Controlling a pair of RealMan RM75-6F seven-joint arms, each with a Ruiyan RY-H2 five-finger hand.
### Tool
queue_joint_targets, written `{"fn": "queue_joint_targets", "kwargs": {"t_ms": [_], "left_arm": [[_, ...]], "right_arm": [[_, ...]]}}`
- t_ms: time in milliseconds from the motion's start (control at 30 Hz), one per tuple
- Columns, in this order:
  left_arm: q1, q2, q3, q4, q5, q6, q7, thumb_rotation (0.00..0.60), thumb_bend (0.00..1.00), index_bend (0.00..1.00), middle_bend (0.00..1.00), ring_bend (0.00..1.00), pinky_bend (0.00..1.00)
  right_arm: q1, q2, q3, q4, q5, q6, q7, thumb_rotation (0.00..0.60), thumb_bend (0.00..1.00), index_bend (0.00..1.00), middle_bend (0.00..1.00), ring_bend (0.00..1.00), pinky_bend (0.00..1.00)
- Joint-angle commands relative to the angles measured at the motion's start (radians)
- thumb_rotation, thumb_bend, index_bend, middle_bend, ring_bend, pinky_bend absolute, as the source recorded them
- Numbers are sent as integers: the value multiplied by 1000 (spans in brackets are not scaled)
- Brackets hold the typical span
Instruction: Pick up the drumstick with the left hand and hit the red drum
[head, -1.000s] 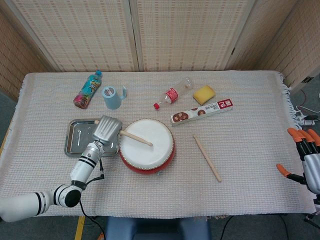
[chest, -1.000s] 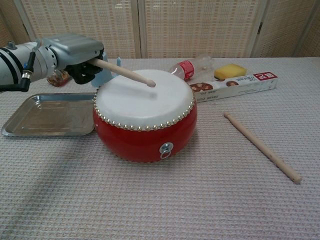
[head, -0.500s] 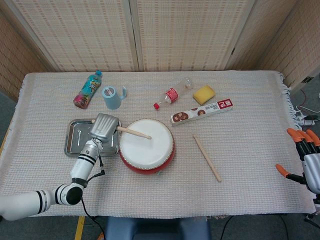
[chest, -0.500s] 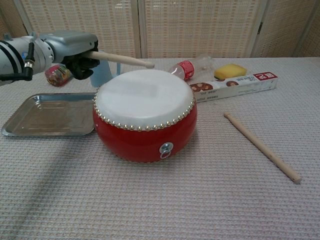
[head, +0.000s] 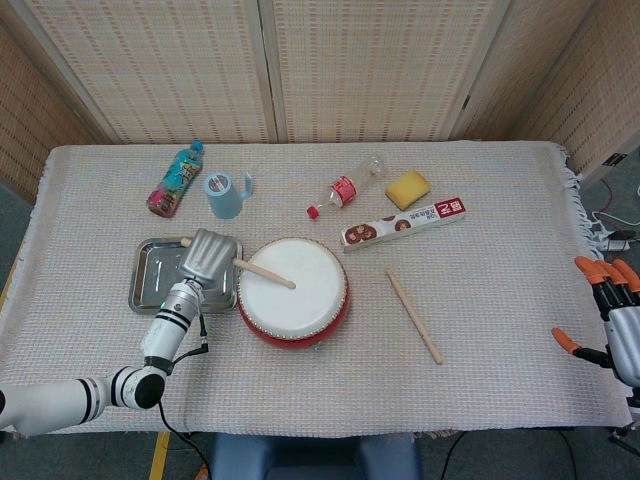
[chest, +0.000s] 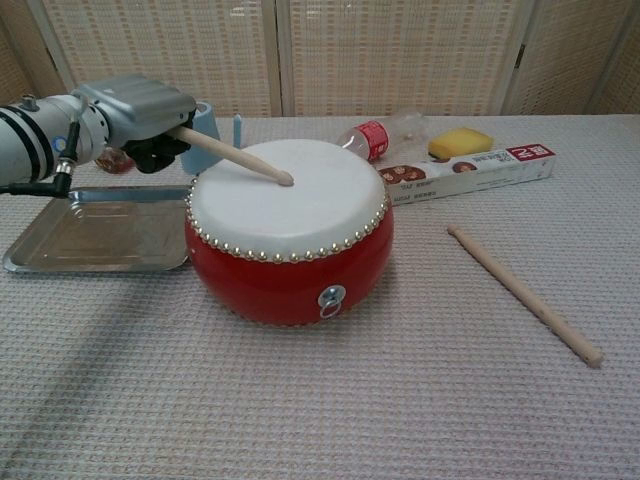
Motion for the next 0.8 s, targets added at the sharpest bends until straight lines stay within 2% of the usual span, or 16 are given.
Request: {"fn": "queue_joint_targets", "kwargs": {"t_ms": [33, 133, 433, 500, 667, 800], "left_arm": [[42, 51, -113, -101, -39, 19, -208, 600, 701, 1000, 1000, 1000, 1000], [40, 74, -114, -118, -43, -3, -227, 600, 700, 1000, 1000, 1000, 1000], [-12, -9, 28, -1, -9, -9, -22, 600, 700, 1000, 1000, 1000, 1000], [-14, -20, 35, 9, -9, 1, -4, 600, 700, 1000, 1000, 1000, 1000], [23, 11, -58, -56, -30, 36, -169, 600, 700, 1000, 1000, 1000, 1000], [45, 66, -111, -120, -46, 6, -289, 600, 700, 1000, 1000, 1000, 1000]], "right_arm": [[-1, 1, 0, 0, -1, 3, 1, 600, 182, 0, 96, 0, 0], [0, 0, -1, 0, -1, 1, 1, 600, 182, 0, 96, 0, 0], [1, -3, -3, 4, 5, -4, 4, 600, 182, 0, 96, 0, 0], [2, -3, -2, 3, 5, -4, 4, 600, 182, 0, 96, 0, 0], [3, -3, -1, 3, 6, -3, 2, 600, 182, 0, 96, 0, 0], [4, -6, -2, 3, 7, -5, 2, 600, 182, 0, 96, 0, 0]]}}
